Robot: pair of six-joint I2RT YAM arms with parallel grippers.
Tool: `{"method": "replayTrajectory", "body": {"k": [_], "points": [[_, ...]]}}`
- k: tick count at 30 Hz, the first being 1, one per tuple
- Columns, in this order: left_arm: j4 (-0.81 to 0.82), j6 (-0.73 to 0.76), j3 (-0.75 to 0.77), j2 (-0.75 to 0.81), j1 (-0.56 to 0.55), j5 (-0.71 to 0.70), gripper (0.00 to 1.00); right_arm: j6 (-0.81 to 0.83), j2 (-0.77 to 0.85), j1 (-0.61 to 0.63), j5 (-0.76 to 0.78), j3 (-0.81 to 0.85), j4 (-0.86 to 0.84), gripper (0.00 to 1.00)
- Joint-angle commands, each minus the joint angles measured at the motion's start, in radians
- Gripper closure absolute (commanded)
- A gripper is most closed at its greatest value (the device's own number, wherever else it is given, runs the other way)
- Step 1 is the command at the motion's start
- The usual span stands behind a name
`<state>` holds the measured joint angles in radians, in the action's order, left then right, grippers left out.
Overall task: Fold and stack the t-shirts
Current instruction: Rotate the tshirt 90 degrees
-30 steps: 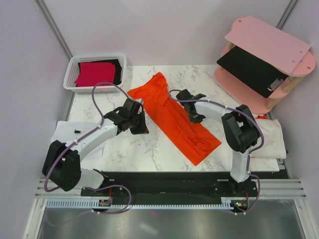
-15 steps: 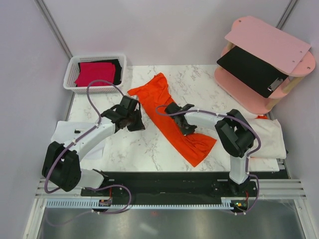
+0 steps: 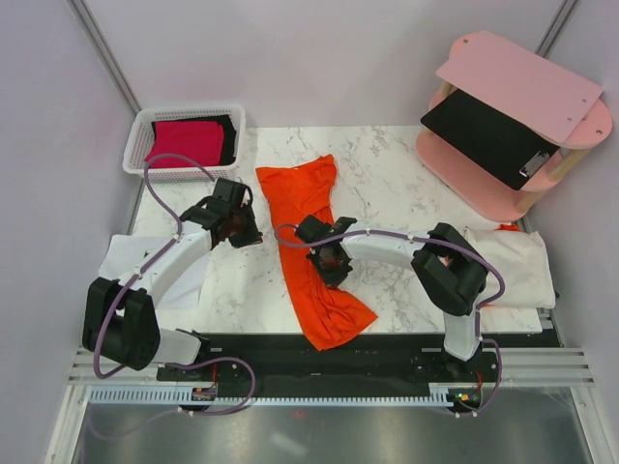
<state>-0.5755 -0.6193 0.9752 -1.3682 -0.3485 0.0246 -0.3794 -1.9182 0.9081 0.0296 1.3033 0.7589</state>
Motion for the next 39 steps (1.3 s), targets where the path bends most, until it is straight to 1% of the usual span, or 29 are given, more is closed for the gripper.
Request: {"method": "replayTrajectory", "body": {"k": [1,2,3,4,6,9,10,12,13,15,16,19,21,26,31,34,35,39], "points": [[-0.001,0.041,0.008,0.012,0.005,-0.008,0.98,-0.016,0.004,-0.027,0.071,0.111,-0.013,1.0],[0.0,0.047,0.002,0.017,0.005,-0.005,0.98,-0.013,0.008,-0.046,0.099,0.132,-0.013,1.0],[0.003,0.047,-0.009,0.024,0.005,0.004,0.98,-0.01,0.013,-0.09,0.154,0.157,-0.021,1.0],[0.005,0.05,-0.015,0.026,0.005,0.011,0.98,-0.006,0.015,-0.115,0.171,0.203,-0.033,1.0],[0.014,0.056,-0.032,0.032,0.005,0.037,0.98,0.011,0.007,-0.193,0.174,0.255,-0.084,1.0],[0.035,0.056,-0.062,0.037,0.005,0.067,0.98,0.051,-0.047,-0.268,0.144,0.381,-0.157,1.0],[0.04,0.056,-0.069,0.038,0.005,0.072,0.98,0.065,-0.101,-0.279,0.139,0.461,-0.168,1.0],[0.049,0.053,-0.087,0.037,0.005,0.074,0.98,0.12,-0.174,-0.293,0.122,0.56,-0.164,1.0],[0.054,0.055,-0.093,0.038,0.005,0.077,0.98,0.14,-0.241,-0.291,0.121,0.65,-0.161,1.0],[0.054,0.056,-0.104,0.035,0.005,0.072,0.98,0.193,-0.307,-0.291,0.098,0.727,-0.158,1.0],[0.055,0.059,-0.107,0.035,0.005,0.071,0.98,0.204,-0.364,-0.291,0.099,0.791,-0.156,1.0],[0.054,0.062,-0.112,0.034,0.005,0.057,0.98,0.24,-0.448,-0.294,0.095,0.873,-0.153,1.0],[0.055,0.066,-0.112,0.027,0.005,0.052,0.98,0.244,-0.475,-0.296,0.066,0.895,-0.153,1.0],[0.057,0.066,-0.107,0.006,0.005,0.058,0.98,0.244,-0.548,-0.302,0.078,0.941,-0.174,1.0],[0.069,0.066,-0.115,0.003,0.005,0.093,0.98,0.237,-0.623,-0.322,0.174,1.005,-0.167,1.0],[0.097,0.084,-0.127,0.0,0.003,0.155,0.98,0.217,-0.643,-0.348,0.26,1.031,-0.151,1.0],[0.109,0.089,-0.135,0.0,0.002,0.182,0.98,0.217,-0.65,-0.365,0.276,1.034,-0.15,1.0],[0.14,0.092,-0.162,0.004,-0.003,0.215,0.98,0.217,-0.694,-0.417,0.294,1.085,-0.138,1.0]]}}
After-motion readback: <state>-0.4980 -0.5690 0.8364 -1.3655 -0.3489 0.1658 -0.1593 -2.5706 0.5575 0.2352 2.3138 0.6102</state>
